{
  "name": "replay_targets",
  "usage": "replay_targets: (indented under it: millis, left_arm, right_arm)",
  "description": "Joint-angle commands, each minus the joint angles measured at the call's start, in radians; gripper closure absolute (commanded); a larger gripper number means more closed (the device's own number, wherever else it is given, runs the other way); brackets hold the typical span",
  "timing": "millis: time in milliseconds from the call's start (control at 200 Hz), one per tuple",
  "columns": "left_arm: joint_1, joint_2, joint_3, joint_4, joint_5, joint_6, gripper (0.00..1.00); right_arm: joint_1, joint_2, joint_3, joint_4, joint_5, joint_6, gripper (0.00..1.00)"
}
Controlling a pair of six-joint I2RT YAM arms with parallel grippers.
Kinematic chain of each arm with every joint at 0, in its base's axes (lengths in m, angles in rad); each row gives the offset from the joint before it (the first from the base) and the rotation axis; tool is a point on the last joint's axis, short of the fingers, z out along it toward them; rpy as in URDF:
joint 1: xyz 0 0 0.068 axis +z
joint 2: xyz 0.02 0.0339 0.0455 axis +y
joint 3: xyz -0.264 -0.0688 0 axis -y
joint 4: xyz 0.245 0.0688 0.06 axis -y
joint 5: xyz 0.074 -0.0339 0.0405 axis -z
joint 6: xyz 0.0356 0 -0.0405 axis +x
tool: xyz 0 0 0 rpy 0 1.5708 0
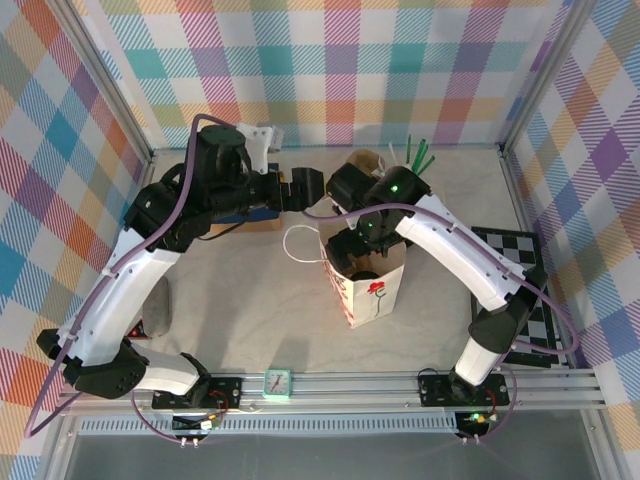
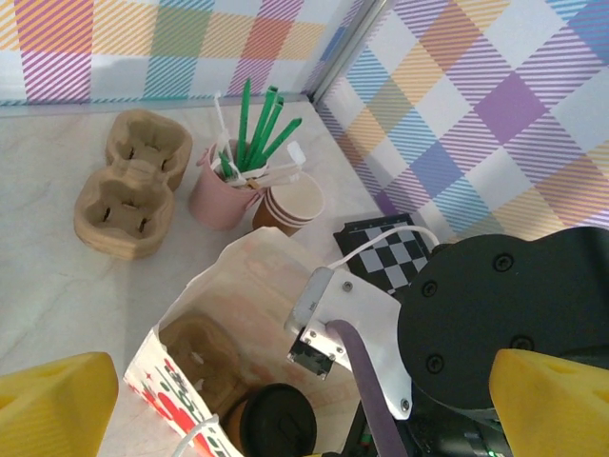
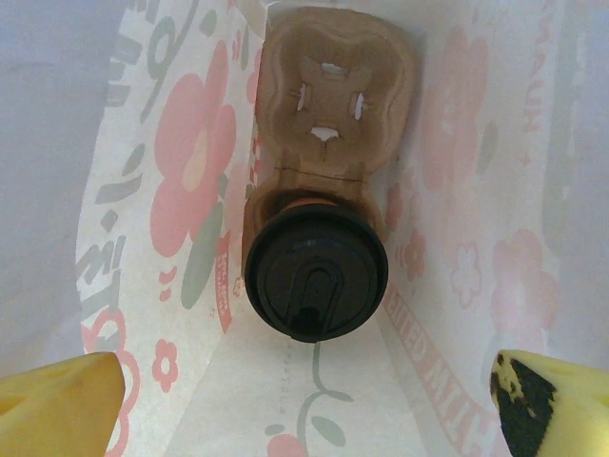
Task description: Pack the takeout coffee
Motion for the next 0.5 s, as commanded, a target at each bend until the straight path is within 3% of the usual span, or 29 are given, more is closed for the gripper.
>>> replay_targets:
  millis: [0, 490]
  left_arm:
    - [0.007, -0.025, 0.022, 0.061, 0.007, -0.02, 0.0]
    - [0.031, -0.138, -0.03, 0.164, -0.1, -0.024, 0.0]
  right_arm:
    - [0.009, -0.016, 0.04, -0.027, 0.013, -0.007, 0.01]
    - [0.015, -0.041, 0.117, -0.02, -0.011, -0.031, 0.01]
